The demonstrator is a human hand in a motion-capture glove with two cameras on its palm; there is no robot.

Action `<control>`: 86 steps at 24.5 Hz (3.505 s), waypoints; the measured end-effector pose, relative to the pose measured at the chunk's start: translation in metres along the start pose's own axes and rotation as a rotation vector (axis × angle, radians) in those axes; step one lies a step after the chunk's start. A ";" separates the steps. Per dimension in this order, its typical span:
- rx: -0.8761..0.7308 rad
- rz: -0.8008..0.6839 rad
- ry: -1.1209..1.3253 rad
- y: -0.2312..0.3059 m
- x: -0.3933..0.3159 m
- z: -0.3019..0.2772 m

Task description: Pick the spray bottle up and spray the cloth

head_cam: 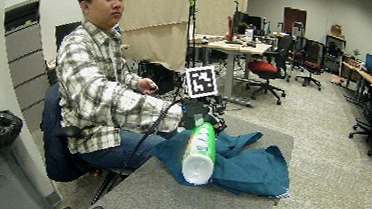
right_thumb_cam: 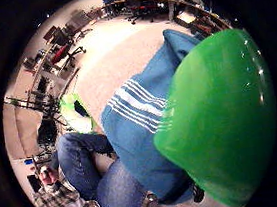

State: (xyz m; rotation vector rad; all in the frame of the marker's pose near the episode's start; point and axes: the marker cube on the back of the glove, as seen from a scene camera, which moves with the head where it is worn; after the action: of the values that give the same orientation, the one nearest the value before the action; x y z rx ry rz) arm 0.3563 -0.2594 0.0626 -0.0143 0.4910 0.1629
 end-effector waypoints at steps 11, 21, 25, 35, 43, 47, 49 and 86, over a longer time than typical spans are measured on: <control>0.023 0.030 -0.077 0.006 0.006 -0.010; 0.188 0.305 -0.561 0.016 0.057 -0.036; 0.267 0.387 -0.669 0.023 0.081 -0.044; 0.592 0.613 -1.098 0.050 0.131 -0.065; 0.738 0.657 -1.228 0.061 0.138 -0.086; 0.760 0.642 -1.247 0.057 0.133 -0.090; 0.777 0.623 -1.291 0.051 0.126 -0.093; 0.539 0.257 -1.549 -0.157 -0.121 -0.058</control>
State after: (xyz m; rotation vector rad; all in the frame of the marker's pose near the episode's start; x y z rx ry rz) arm 0.2490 -0.4357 0.0644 0.6624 -1.0284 0.2378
